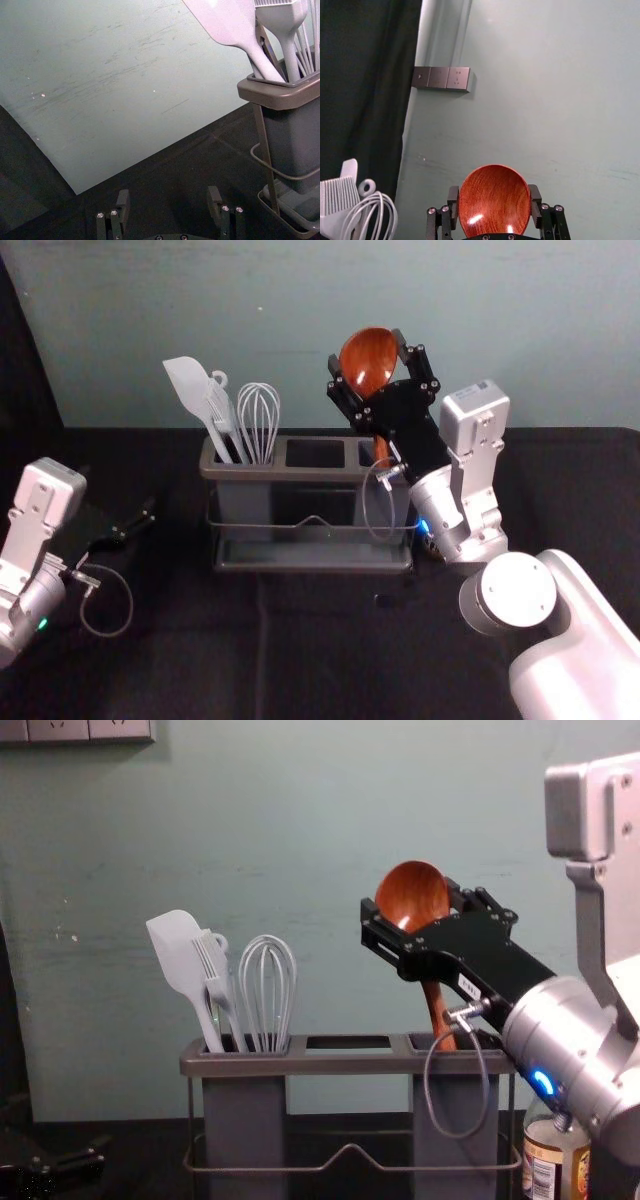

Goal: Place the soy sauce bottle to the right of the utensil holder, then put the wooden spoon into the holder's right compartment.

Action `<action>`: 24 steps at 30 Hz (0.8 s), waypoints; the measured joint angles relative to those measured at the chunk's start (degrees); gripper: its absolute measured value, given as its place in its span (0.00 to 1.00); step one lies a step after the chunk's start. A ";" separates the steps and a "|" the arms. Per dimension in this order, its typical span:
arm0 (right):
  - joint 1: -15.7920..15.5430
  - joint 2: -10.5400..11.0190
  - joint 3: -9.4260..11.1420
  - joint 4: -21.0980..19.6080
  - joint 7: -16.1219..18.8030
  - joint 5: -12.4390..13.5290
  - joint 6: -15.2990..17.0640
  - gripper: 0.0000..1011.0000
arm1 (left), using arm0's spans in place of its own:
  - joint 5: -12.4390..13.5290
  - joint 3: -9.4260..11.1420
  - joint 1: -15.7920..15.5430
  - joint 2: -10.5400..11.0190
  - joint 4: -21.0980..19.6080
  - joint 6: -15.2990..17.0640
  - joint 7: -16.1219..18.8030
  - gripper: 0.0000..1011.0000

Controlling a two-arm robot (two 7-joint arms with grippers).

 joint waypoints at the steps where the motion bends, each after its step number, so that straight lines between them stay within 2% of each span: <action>1: -0.13 -0.22 0.26 0.51 -0.21 -0.30 -0.68 0.83 | 0.00 0.00 0.01 0.00 0.00 0.00 0.00 1.00; 11: -1.59 -1.41 1.76 2.60 -0.86 -1.19 -3.53 0.83 | 0.00 0.00 0.00 0.00 0.00 0.00 0.00 1.00; 21: -2.47 -1.93 3.01 3.24 -0.56 -1.41 -4.72 0.83 | 0.00 0.00 0.00 0.00 0.00 0.00 0.00 1.00; 24: -2.50 -2.07 3.25 3.24 -0.32 -1.40 -4.91 0.89 | 0.00 0.00 0.00 0.00 0.00 0.00 0.00 1.00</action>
